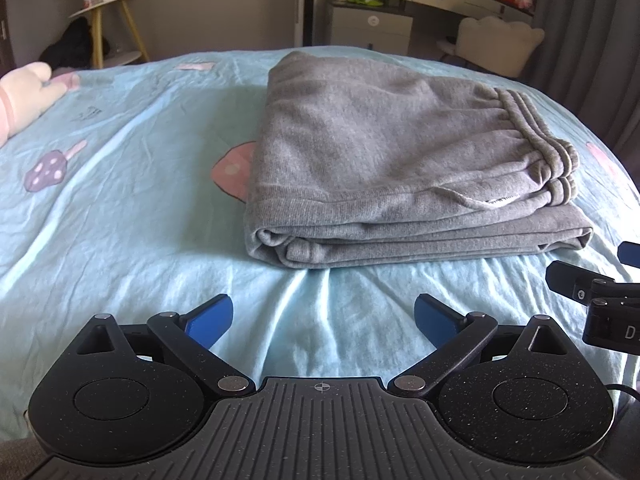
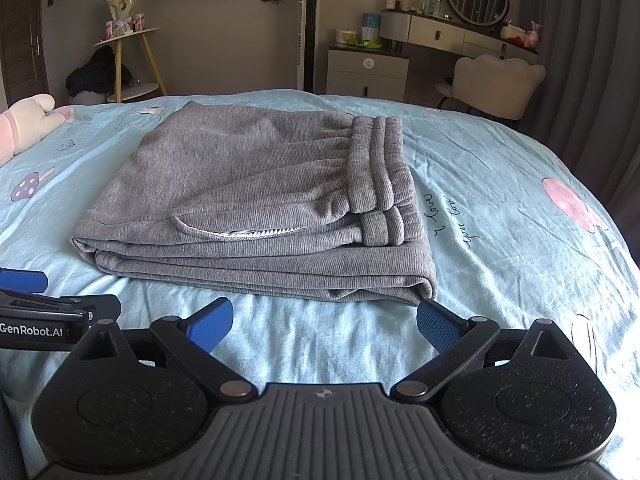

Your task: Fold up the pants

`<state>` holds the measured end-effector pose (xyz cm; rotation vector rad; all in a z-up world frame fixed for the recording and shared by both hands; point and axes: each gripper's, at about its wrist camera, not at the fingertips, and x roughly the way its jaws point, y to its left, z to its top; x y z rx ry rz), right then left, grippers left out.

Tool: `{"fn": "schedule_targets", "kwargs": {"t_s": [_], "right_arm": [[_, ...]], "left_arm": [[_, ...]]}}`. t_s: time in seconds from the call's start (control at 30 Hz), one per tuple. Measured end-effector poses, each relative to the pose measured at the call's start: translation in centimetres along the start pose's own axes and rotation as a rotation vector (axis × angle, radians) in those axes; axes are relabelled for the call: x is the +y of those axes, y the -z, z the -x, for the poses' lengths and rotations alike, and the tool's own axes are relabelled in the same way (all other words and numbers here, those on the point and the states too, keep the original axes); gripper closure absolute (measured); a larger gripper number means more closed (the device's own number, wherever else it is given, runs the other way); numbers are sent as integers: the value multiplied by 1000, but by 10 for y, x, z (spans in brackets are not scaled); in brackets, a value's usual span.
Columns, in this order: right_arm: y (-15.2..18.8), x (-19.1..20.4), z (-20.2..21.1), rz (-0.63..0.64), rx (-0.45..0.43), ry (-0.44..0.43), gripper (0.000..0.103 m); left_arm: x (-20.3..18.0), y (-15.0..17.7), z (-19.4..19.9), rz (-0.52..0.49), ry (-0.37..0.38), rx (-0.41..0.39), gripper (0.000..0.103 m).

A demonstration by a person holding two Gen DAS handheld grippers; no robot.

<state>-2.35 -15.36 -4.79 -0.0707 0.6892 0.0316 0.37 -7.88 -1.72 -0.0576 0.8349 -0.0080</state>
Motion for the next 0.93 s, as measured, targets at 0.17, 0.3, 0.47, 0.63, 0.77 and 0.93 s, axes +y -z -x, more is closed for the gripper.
{"fn": "schedule_targets", "kwargs": {"t_s": [0.17,0.3,0.47,0.63,0.77,0.93], "right_arm": [[0,0,0,2,-1,2,4],[0,2,0,7,0,6,4],[0,2,1,11,-3,12,4],[1,2,2,11,-9,9,4],[1,2,3,15,-10,8,4],[1,2,4,15,-18,6,4]], "left_arm": [[0,0,1,0,11,-4,2],[1,0,2,0,18,-13,2],[1,-1,2,-5,24,-8,2],[-1,0,4,-15,29,-15,2],[-4,1,6,-31,31,-20,2],[-5,1,7,-32,41,-16,2]]}}
